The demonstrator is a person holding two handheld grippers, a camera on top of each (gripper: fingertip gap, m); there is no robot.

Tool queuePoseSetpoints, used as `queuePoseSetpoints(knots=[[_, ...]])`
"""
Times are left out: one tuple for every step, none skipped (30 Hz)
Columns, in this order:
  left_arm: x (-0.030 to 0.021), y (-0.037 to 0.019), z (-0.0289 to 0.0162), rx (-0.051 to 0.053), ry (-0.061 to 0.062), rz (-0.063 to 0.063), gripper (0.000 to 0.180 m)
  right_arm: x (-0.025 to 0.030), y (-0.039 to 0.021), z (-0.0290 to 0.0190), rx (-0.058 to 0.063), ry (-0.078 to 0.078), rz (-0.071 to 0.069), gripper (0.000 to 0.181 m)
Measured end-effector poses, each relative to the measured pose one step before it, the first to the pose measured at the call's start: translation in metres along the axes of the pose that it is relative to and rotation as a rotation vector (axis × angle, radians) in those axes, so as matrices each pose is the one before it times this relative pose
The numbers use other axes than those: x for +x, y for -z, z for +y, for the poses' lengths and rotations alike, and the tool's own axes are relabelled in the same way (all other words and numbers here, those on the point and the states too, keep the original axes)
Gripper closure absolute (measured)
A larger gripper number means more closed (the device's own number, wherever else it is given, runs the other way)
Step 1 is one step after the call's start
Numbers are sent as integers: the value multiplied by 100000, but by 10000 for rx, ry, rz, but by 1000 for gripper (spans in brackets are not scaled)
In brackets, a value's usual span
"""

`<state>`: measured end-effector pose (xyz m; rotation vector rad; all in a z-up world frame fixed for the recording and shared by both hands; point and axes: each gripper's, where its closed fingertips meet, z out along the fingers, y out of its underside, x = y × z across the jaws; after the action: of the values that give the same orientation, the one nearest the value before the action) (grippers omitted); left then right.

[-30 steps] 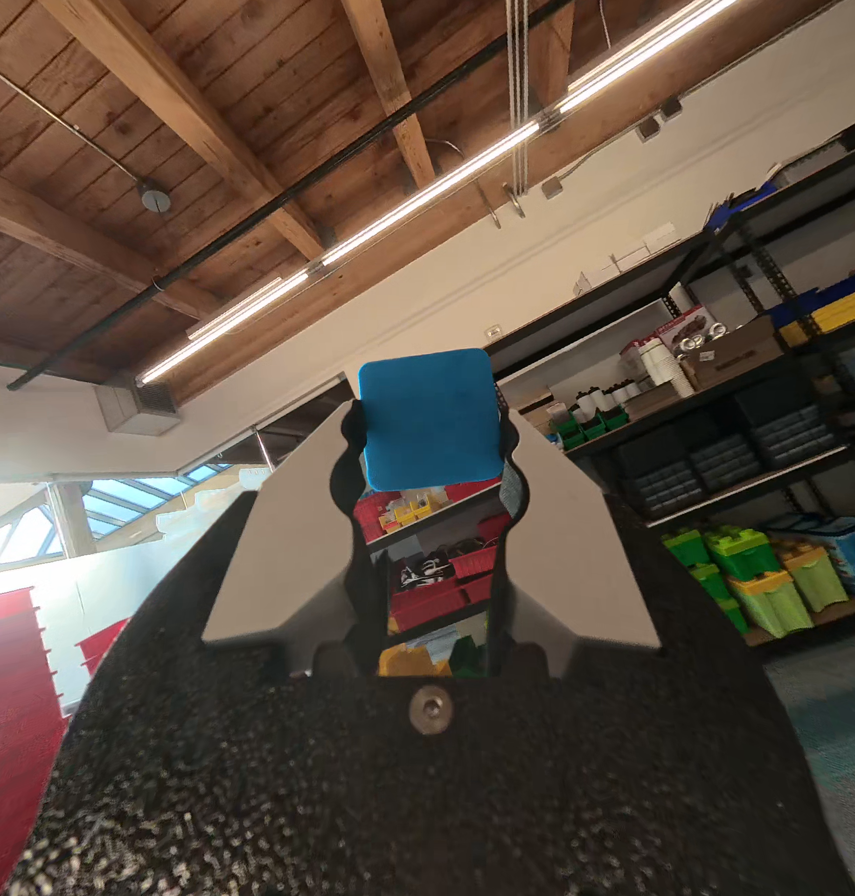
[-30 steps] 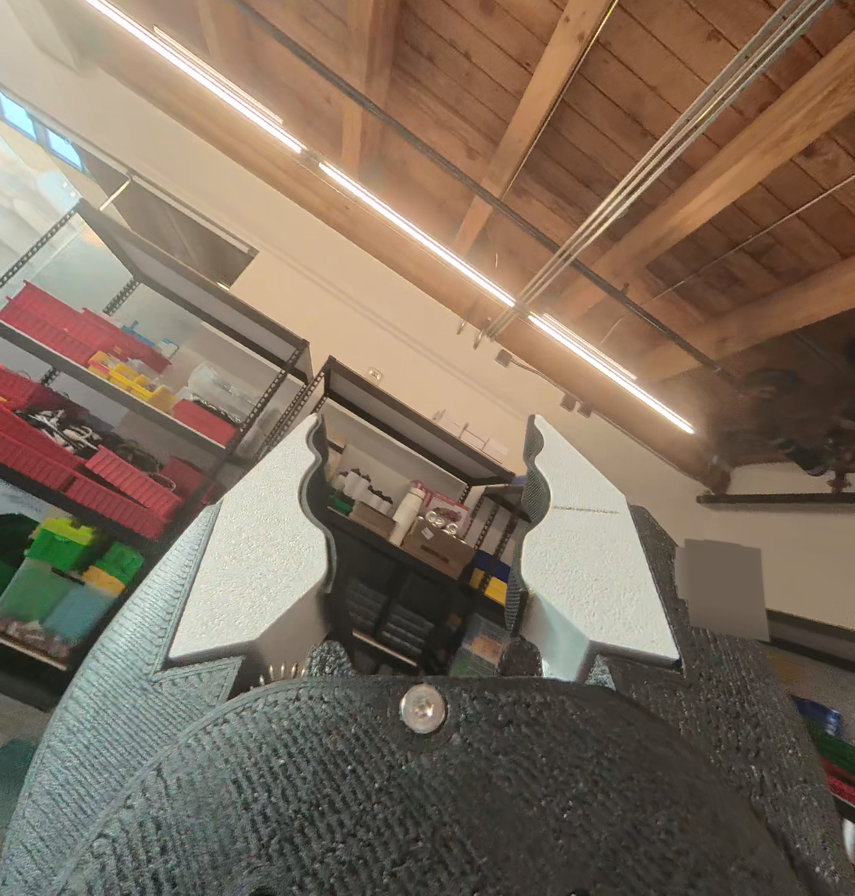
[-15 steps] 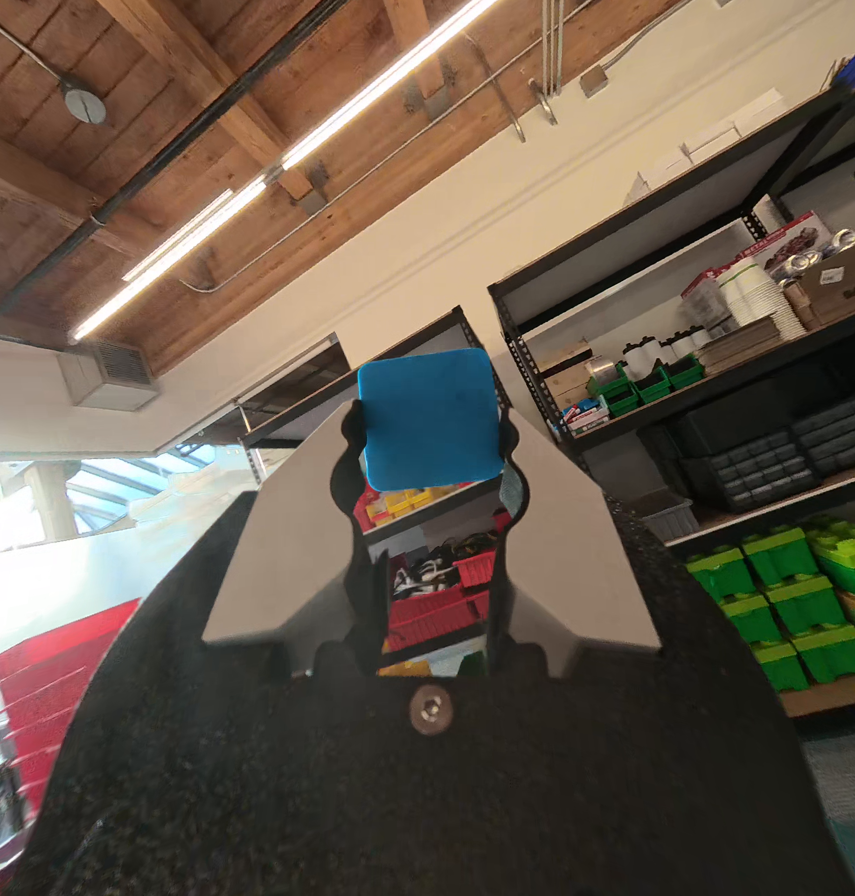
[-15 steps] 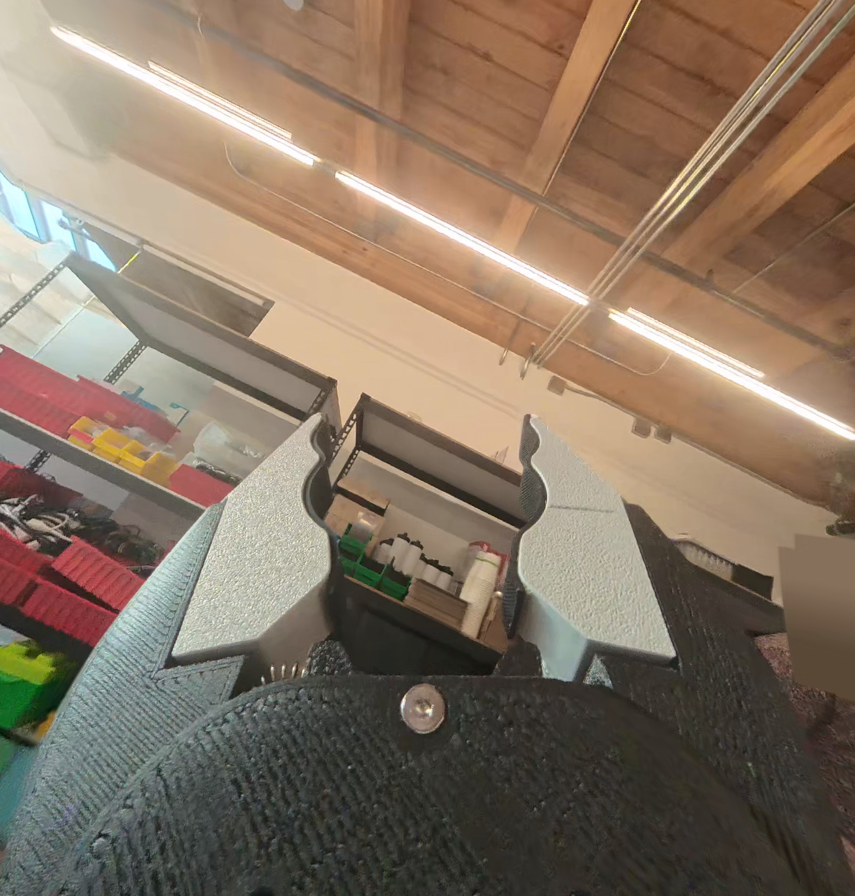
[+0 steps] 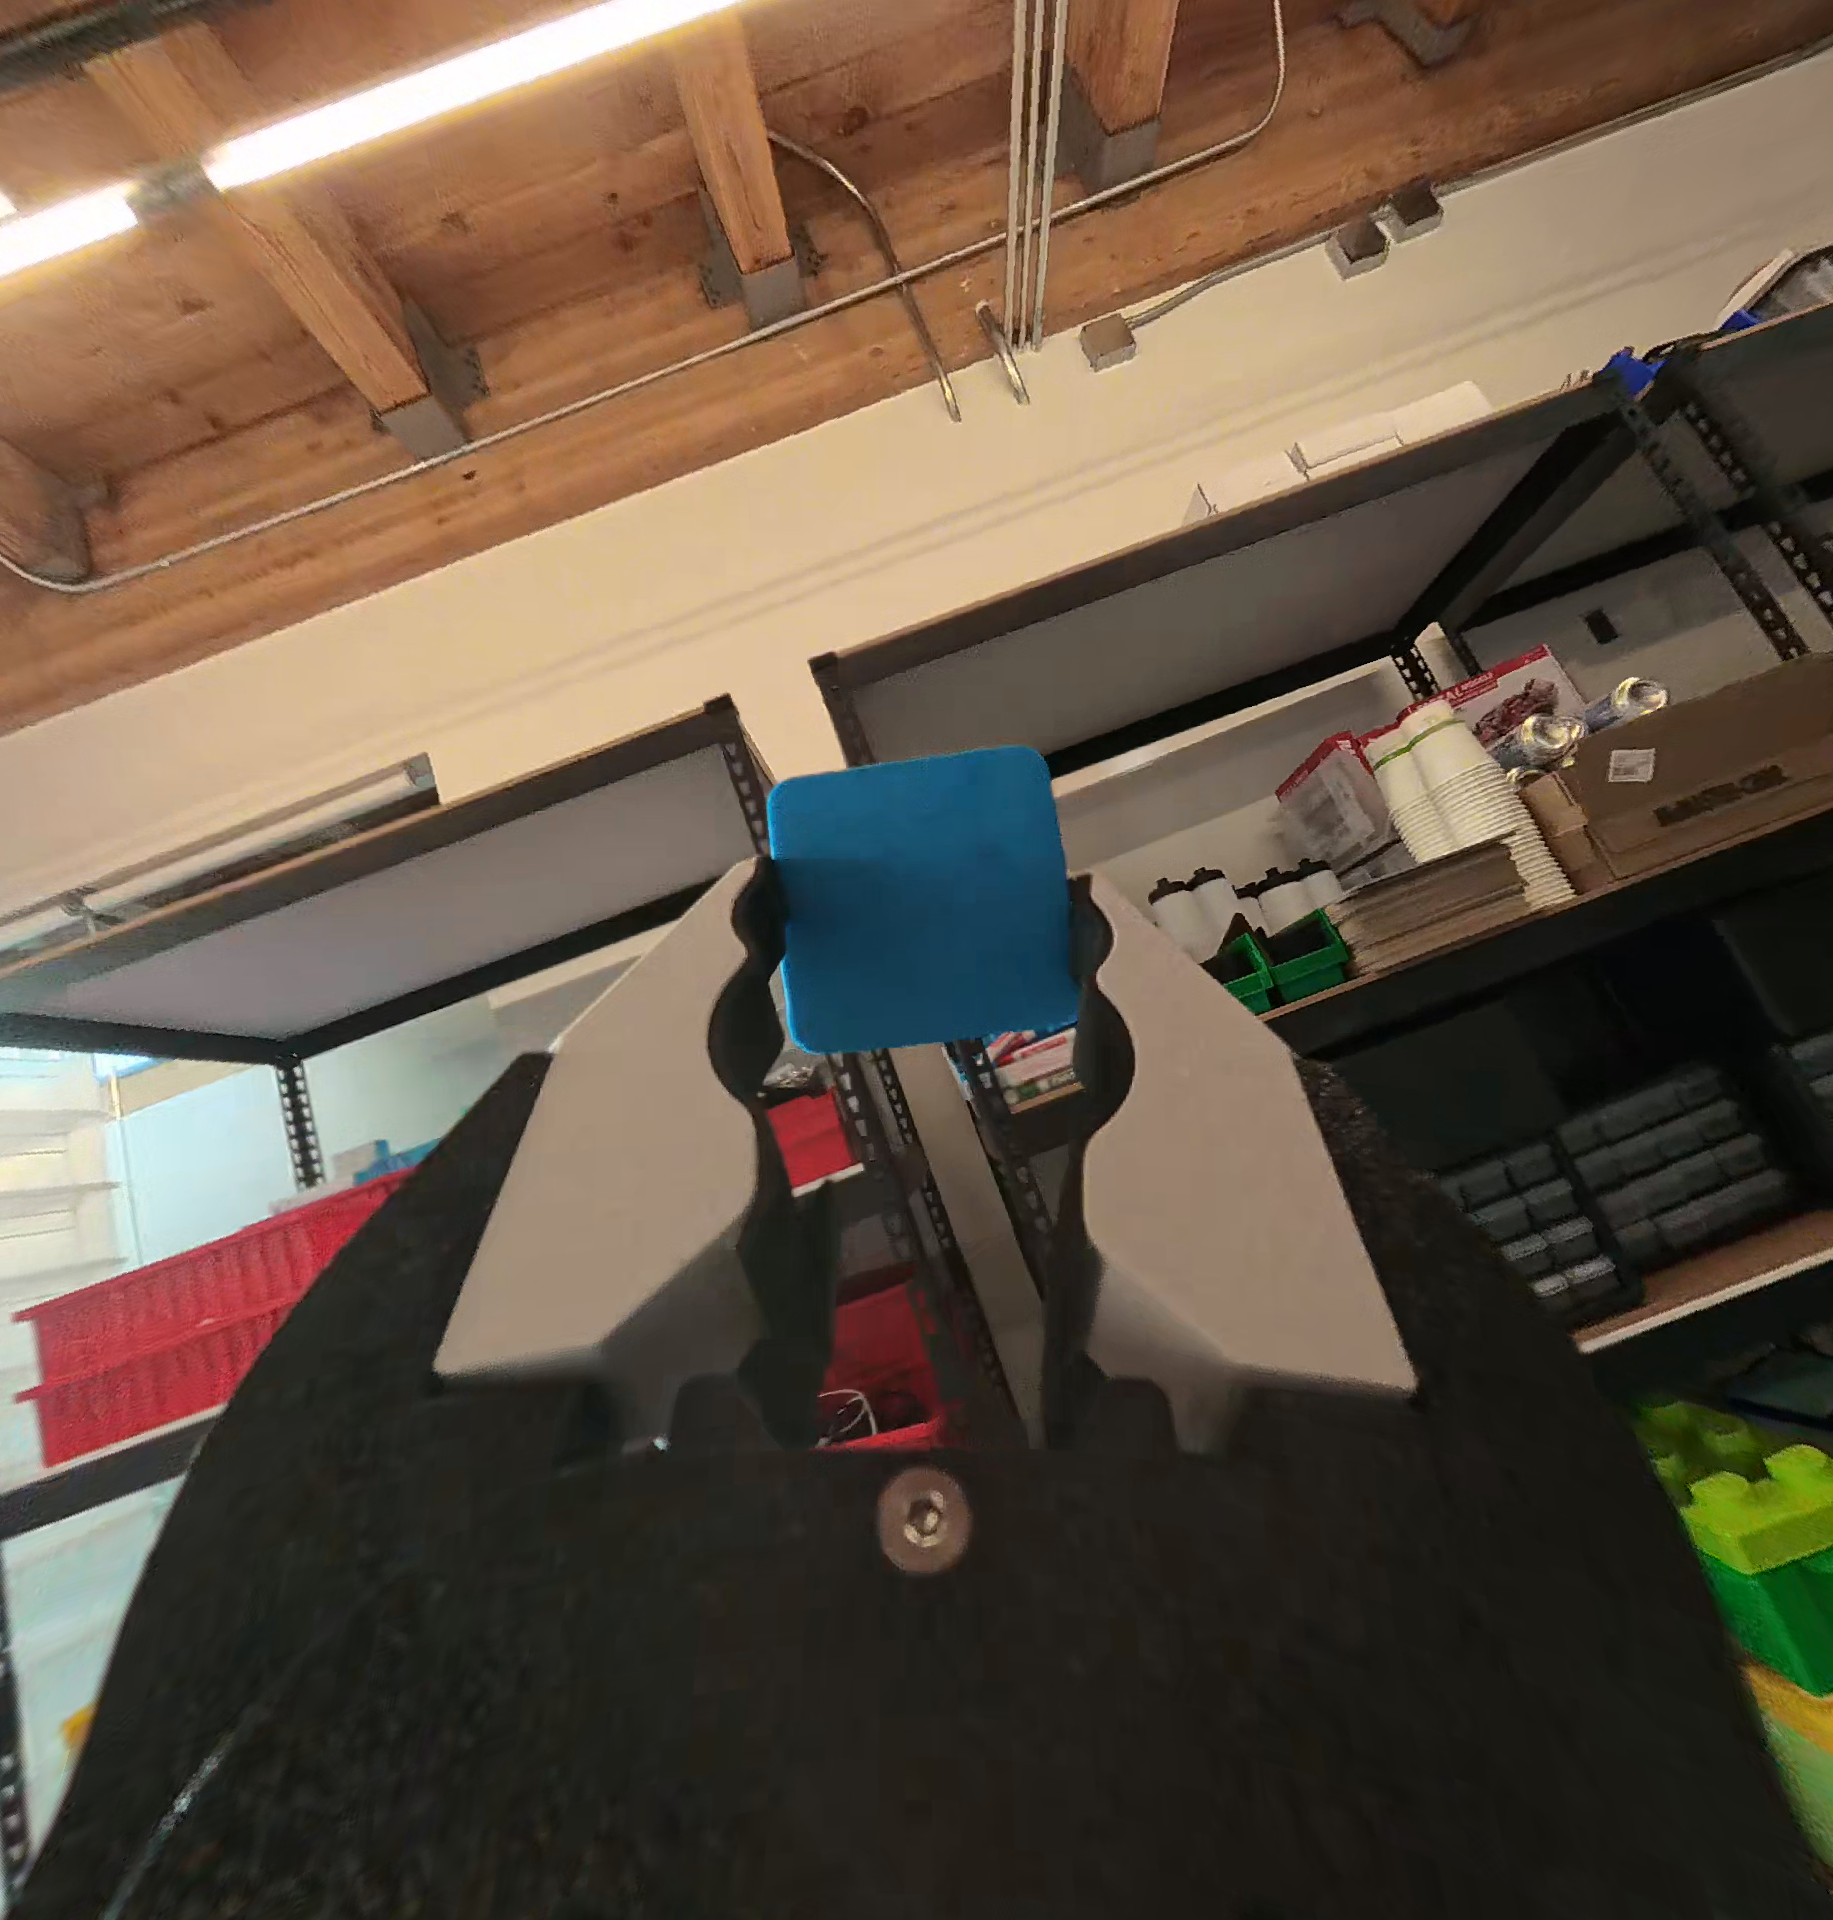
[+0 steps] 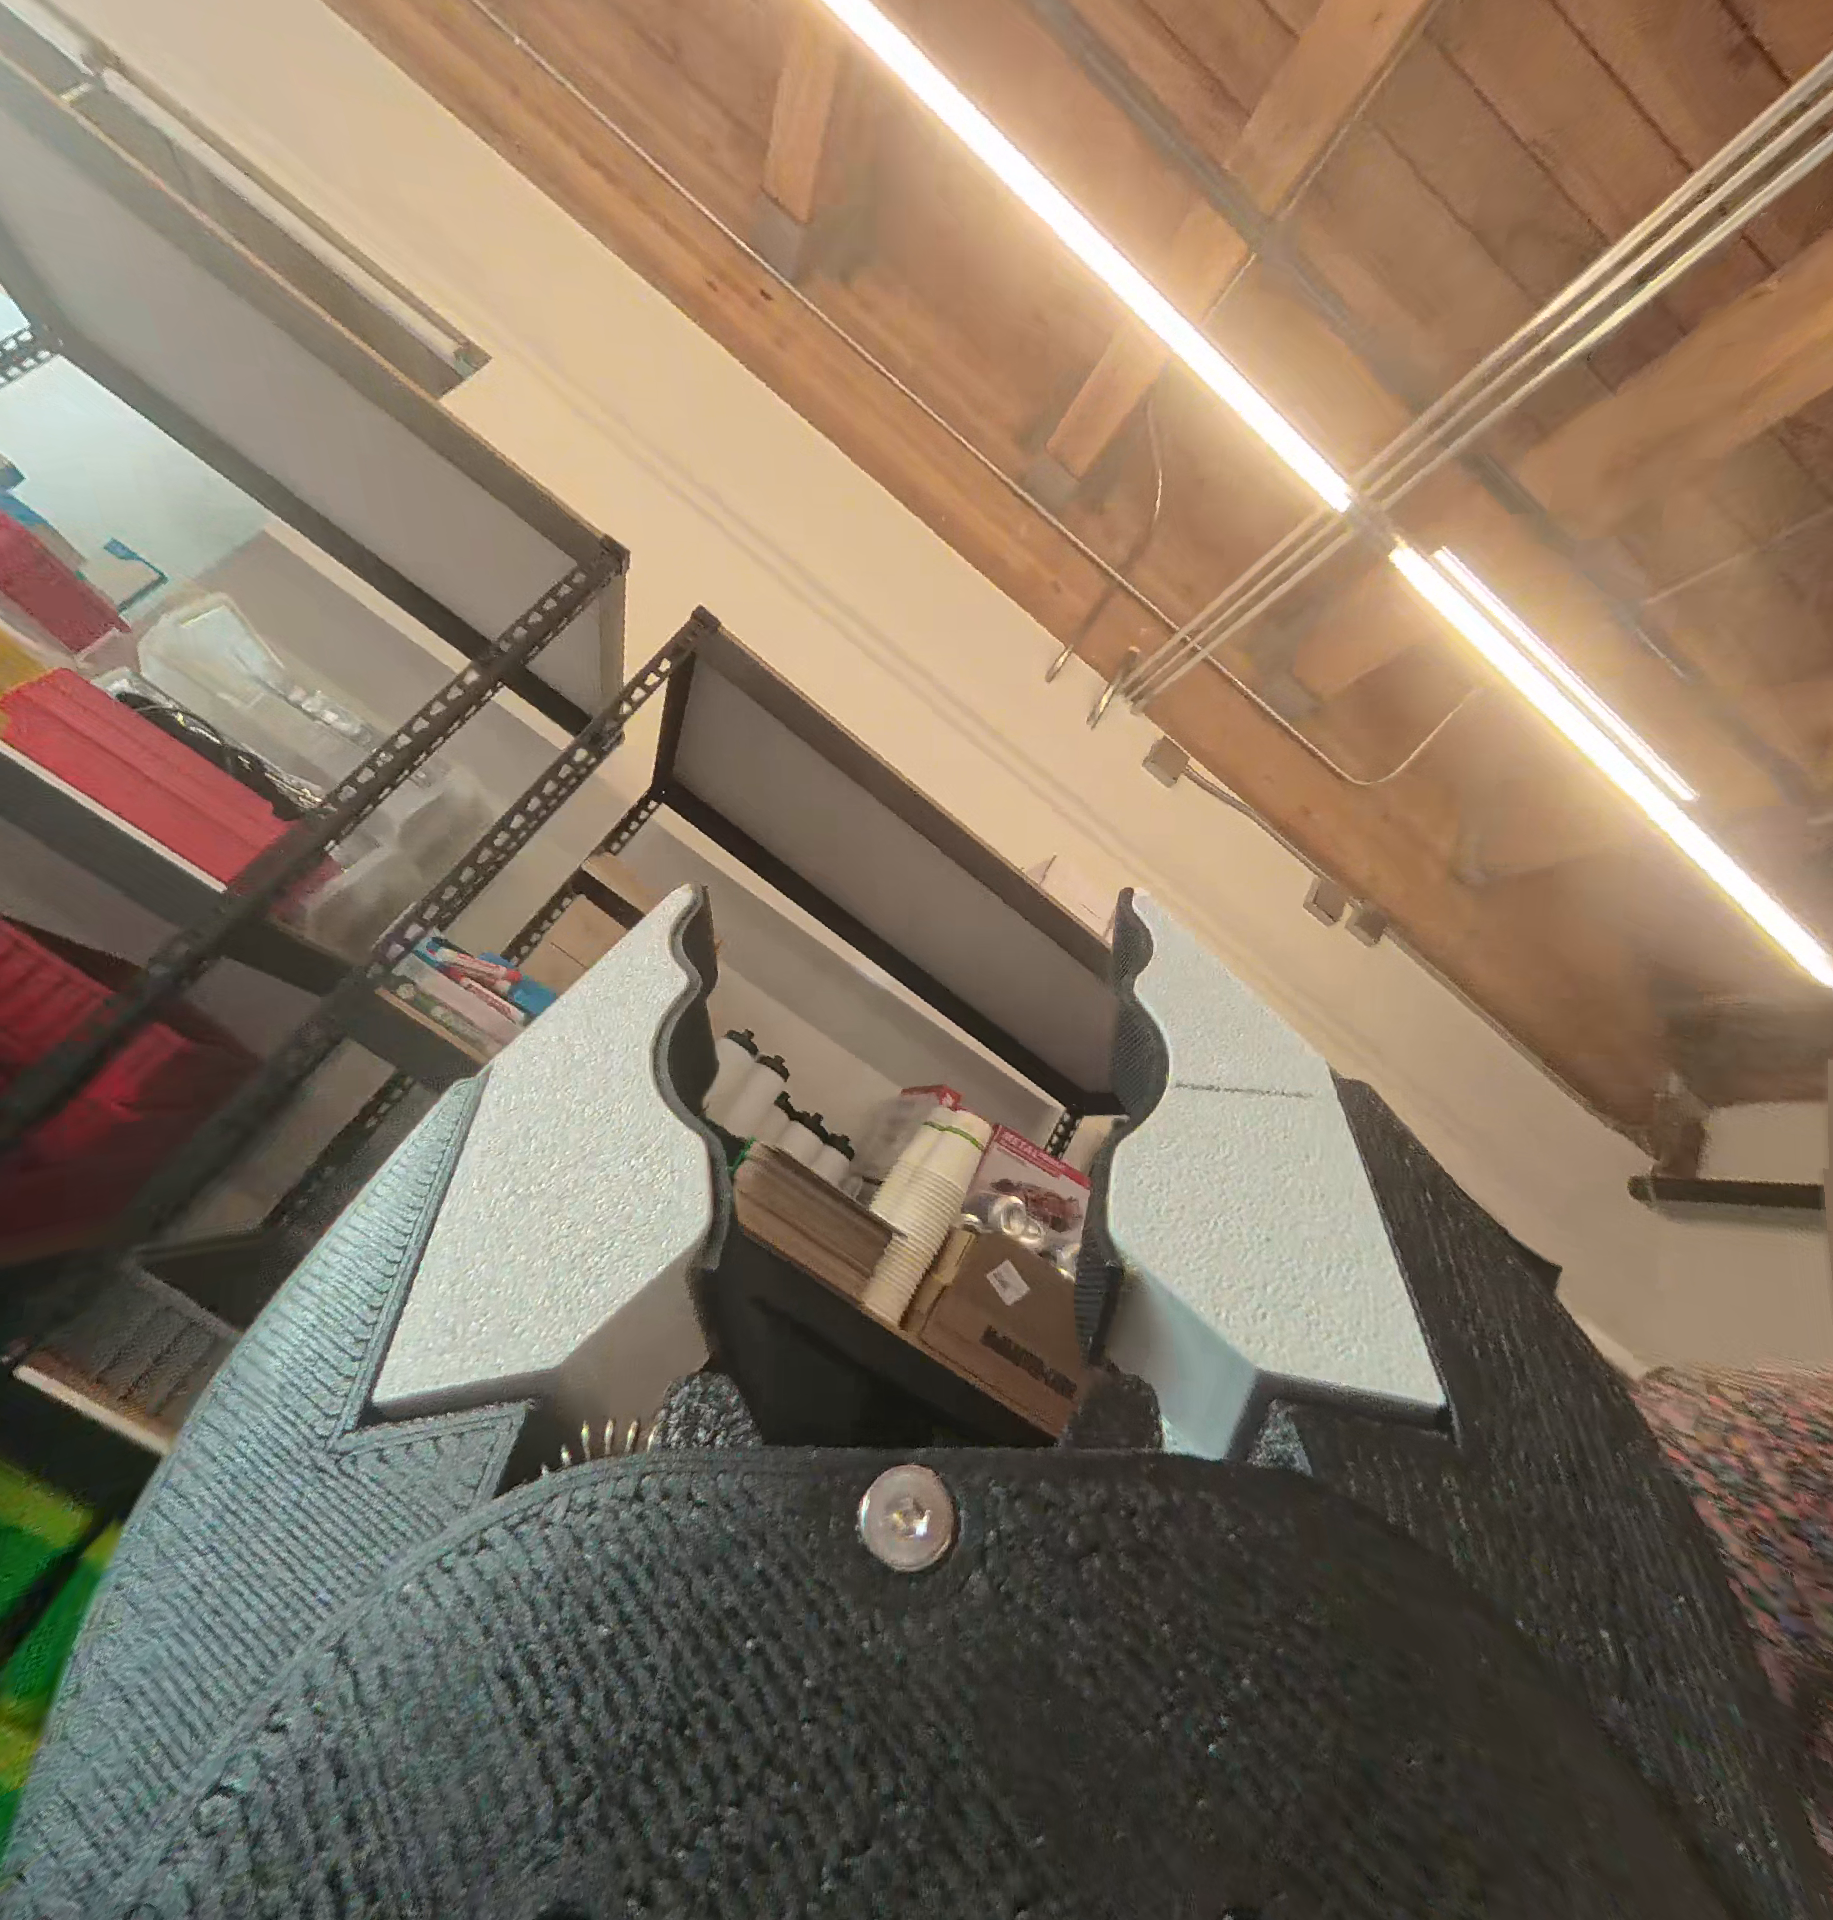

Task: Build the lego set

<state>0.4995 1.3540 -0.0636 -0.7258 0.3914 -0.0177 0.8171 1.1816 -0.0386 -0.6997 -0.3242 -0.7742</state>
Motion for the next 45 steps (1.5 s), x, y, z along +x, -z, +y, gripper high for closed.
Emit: queuePoseSetpoints(knots=[[1009, -2691, 2389, -212, 197, 81, 127, -476, -1719, 2305, 18, -58, -76, 106], [1020, -2693, 1977, -290, 173, 222, 127, -477, -2118, 2650, -158, -242, -129, 105], [854, -2687, 1385, -63, 45, 199, 127, -369, -2033, 2342, -170, -320, -149, 105], [526, -2533, 956, 207, -77, 67, 127, -332, -1912, 2003, 13, -257, -124, 105], [451, -2602, 1207, 223, -25, 63, 127, -261, -1718, 1803, 134, -141, -46, 105], [488, -2356, 1388, -16, 144, 156, 127, -248, -1653, 1897, 35, -98, 25, 105], [353, -2341, 1666, -183, 338, 141, 127, -321, -1717, 2059, -140, -173, 51, 105], [362, -2188, 1729, -213, 398, 192, 127, -424, -1833, 2136, -201, -276, 38, 105], [273, -2149, 1788, -189, 374, 211, 127, -488, -1719, 1820, -106, -308, 32, 104], [174, -2025, 1715, -128, 261, 201, 127, -566, -1576, 1559, 35, -236, 11, 105], [92, -1973, 1738, -131, 124, 213, 127, -667, -1484, 1558, 79, -105, -43, 104], [-61, -1998, 1833, -149, 56, 170, 127, -733, -1386, 1662, 10, 9, -81, 104], [-206, -1928, 1799, -135, 82, 125, 127, -708, -1321, 1739, -39, 70, -80, 105], [-197, -1940, 1822, -125, 191, 176, 127, -614, -1231, 1675, -29, 77, -50, 105], [-105, -2091, 1865, -98, 301, 271, 127, -485, -1185, 1622, -8, 46, 3, 105], [-229, -2015, 1654, 2, 293, 281, 127, -354, -1201, 1618, -12, 17, 79, 105], [-457, -1943, 1263, 272, 148, 169, 127, -215, -1252, 1674, -34, 6, 162, 105], [-743, -1876, 1188, 235, 32, 1, 127, 130, -1562, 1899, -57, -50, 269, 105], [-682, -2029, 1321, -68, 36, 67, 127, 244, -1657, 1651, -106, -205, 298, 105], [-549, -2166, 1272, -192, -15, 226, 127, 94, -1764, 1330, -101, -280, 148, 105], [-638, -2219, 1089, -129, -98, 221, 127, -57, -1829, 981, 6, -139, -27, 105], [-840, -2210, 1032, -130, -96, 83, 127, -86, -1664, 654, 118, 113, -80, 105], [-914, -2210, 931, -140, -11, 19, 127, -32, -1561, 543, 167, 297, -39, 105], [-734, -2181, 718, -87, 116, 91, 126, 46, -1491, 589, 147, 318, 34, 105], [-593, -2181, 425, 9, 229, 137, 126, 107, -1287, 601, 93, 212, 89, 105], [-560, -2068, 198, 52, 261, 108, 126, 167, -1136, 647, 41, 49, 127, 105], [-489, -2038, 33, 54, 196, 86, 126, 114, -1045, 664, 31, -68, 111, 105], [-325, -2095, 28, -19, 38, 143, 126, 30, -978, 673, 51, -61, 57, 105], [-233, -2262, 127, -143, -119, 103, 126, 0, -905, 733, 59, 48, 15, 106], [-363, -2186, 175, -241, -183, 15, 127, 15, -899, 805, 42, 178, -11, 106], [-188, -2181, 90, -199, -231, 88, 127, 100, -922, 863, 48, 273, -4, 107], [-265, -2188, 11, -114, -235, 49, 127, 303, -954, 914, 72, 298, 59, 108], [-494, -1974, -105, -14, -217, -74, 126, 468, -1037, 887, 117, 249, 125, 109], [-704, -1843, -156, 17, -202, -188, 127, 592, -1069, 886, 170, 175, 151, 110], [-944, -1689, -131, -50, -216, -270, 127, 712, -1111, 868, 221, 125, 169, 110], [-1193, -1617, -75, -170, -218, -303, 126, 799, -1103, 851, 254, 90, 201, 110], [-1427, -1339, 103, -318, -141, -406, 126, 805, -1067, 876, 273, 73, 212, 110], [-1353, -1181, 128, -315, 77, -326, 127, 775, -1040, 981, 252, 63, 199, 110], [-960, -1082, 193, -304, 245, -105, 126, 704, -969, 1088, 183, 53, 182, 110], [-848, -1173, 386, -380, 257, -30, 126, 626, -918, 1190, 108, 53, 169, 110], [-794, -1196, 717, -558, 169, -36, 126, 555, -781, 1174, 70, 46, 176, 110], [-854, -1220, 858, -615, 101, -77, 127, 461, -647, 1094, 70, 20, 190, 110], [-769, -1261, 820, -607, 167, -3, 127, 449, -563, 1179, 79, -21, 173, 110], [-633, -1252, 816, -646, 273, 138, 127, 239, -512, 1088, 71, -53, 139, 110], [-553, -1205, 799, -718, 363, 236, 127, 66, -486, 1058, 46, -69, 98, 110]])
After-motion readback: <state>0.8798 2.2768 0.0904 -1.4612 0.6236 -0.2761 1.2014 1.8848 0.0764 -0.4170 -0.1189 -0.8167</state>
